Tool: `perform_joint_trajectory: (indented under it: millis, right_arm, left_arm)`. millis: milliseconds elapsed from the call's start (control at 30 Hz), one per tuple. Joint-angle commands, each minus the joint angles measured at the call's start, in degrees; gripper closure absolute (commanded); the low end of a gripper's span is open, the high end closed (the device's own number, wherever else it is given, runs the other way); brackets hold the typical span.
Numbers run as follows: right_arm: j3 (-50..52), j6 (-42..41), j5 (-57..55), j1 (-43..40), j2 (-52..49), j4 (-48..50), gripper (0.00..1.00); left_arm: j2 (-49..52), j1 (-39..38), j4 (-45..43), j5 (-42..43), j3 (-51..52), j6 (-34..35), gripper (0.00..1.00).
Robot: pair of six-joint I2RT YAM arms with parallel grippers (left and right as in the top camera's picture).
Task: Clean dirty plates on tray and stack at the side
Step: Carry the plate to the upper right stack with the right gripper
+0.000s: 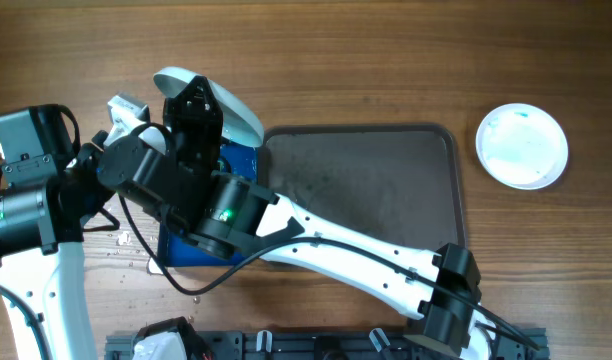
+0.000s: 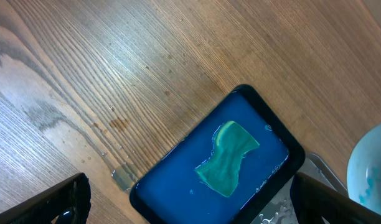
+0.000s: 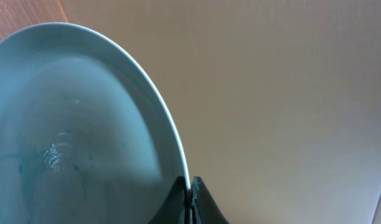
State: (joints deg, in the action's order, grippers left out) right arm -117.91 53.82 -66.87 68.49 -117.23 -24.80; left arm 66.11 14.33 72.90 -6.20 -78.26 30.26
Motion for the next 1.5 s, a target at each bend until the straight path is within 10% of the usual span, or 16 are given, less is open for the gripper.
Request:
perform_joint_trajectory:
  millis: [0, 433, 767, 1033, 1467]
  right_arm:
    - [-1.44, -2.19, 0.48, 0.22, 0.00, 0.09, 0.96]
    - [-1.44, -6.84, 1.09, -0.07, -0.02, -1.95, 0.96]
    - [-1.44, -41.66, -0.98, -10.05, 0.00, -12.22, 0.96]
    - [-1.51, -83.87, 39.56, -27.30, 3.19, -42.60, 0.96]
    - [-1.49, -90.05, 42.80, -57.37, 5.27, -64.43, 0.96]
  left_arm:
    - [-0.31, 0.31, -0.17, -0.96, 0.09, 0.13, 0.00]
    - [-0.31, 0.31, -0.17, -0.96, 0.09, 0.13, 0.00]
    - [-0.31, 0.31, -0.17, -0.96, 0.09, 0.13, 0.00]
    - [-0.31, 0.31, -0.17, -0.96, 0.09, 0.15, 0.00]
    - [-0.31, 0.31, -0.17, -0.96, 0.09, 0.13, 0.00]
